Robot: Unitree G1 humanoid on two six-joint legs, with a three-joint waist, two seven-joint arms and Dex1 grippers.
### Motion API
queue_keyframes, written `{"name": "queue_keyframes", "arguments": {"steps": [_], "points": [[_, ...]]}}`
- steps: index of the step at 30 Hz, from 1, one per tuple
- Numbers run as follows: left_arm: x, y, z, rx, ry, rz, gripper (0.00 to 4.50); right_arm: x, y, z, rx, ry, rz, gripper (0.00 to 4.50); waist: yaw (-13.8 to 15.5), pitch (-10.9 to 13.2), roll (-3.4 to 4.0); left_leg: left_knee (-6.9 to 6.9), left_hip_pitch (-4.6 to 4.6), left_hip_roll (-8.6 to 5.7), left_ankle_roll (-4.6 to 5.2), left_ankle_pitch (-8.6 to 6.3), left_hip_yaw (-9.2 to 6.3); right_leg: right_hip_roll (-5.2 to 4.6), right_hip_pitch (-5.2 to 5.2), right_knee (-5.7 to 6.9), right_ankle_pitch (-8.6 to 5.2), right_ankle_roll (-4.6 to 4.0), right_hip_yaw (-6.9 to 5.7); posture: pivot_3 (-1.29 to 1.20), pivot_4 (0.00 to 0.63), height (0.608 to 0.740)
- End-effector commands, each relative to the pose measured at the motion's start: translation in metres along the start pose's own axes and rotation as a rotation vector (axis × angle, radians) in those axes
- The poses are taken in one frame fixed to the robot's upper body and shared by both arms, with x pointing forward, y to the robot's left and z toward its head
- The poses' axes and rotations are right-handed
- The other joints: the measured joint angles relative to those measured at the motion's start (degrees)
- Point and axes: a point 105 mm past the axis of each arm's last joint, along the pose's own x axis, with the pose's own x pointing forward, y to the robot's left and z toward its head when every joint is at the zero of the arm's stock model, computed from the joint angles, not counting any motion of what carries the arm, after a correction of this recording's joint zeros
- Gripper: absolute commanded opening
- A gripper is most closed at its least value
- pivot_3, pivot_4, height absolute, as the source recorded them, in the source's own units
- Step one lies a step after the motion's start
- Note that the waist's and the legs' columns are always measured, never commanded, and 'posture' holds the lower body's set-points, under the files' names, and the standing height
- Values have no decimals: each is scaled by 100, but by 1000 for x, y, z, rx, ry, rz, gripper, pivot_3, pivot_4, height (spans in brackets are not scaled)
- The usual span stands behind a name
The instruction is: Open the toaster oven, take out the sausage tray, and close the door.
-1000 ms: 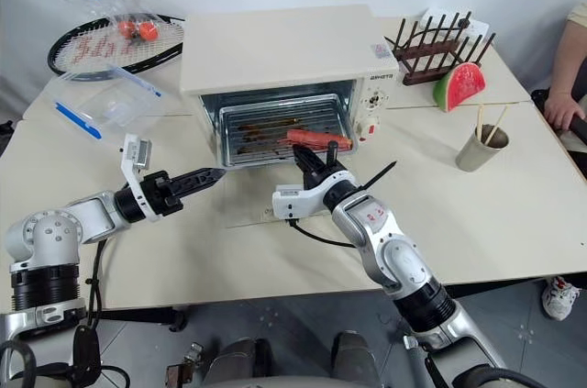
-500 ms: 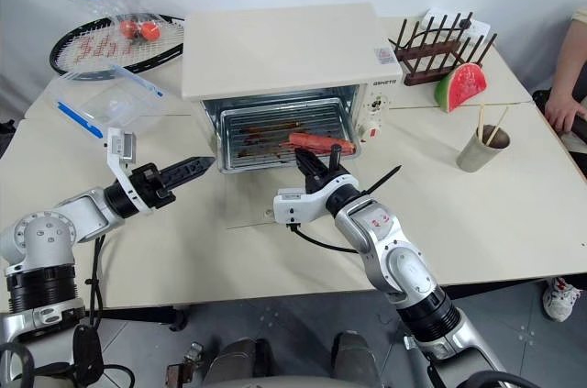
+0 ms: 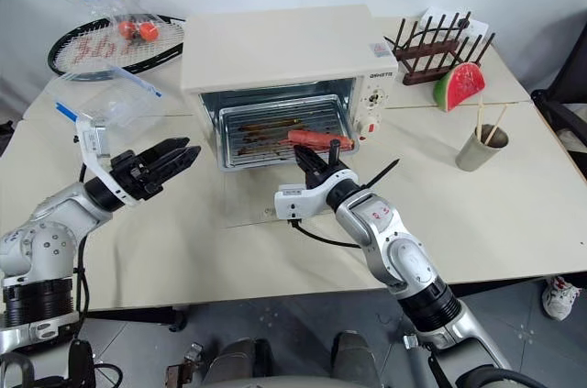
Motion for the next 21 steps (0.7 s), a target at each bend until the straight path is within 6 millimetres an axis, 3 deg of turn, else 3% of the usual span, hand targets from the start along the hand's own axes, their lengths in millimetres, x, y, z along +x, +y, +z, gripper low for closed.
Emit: {"name": "queue_keyframes", "arguments": {"steps": [1, 8, 21], "points": [[-1, -18, 16, 63, -27, -89, 2073, 4, -28, -4, -23, -12, -108, 0, -7, 0, 0, 1, 0, 0, 0, 0, 1, 0, 0, 0, 0, 0, 1, 0, 150, 740], [14, -10, 15, 68, -3, -104, 19, 9, -29, -3, -29, -29, -118, 0, -8, 0, 0, 4, 1, 1, -1, 1, 3, 0, 1, 1, 0, 0, 3, 0, 150, 740], [41, 19, 36, 109, -75, -81, 19, 7, -27, 0, -33, -37, -113, 0, -10, 0, 0, 0, 1, 1, 0, 1, 5, 2, 0, 1, 0, 0, 1, 0, 150, 740]]}}
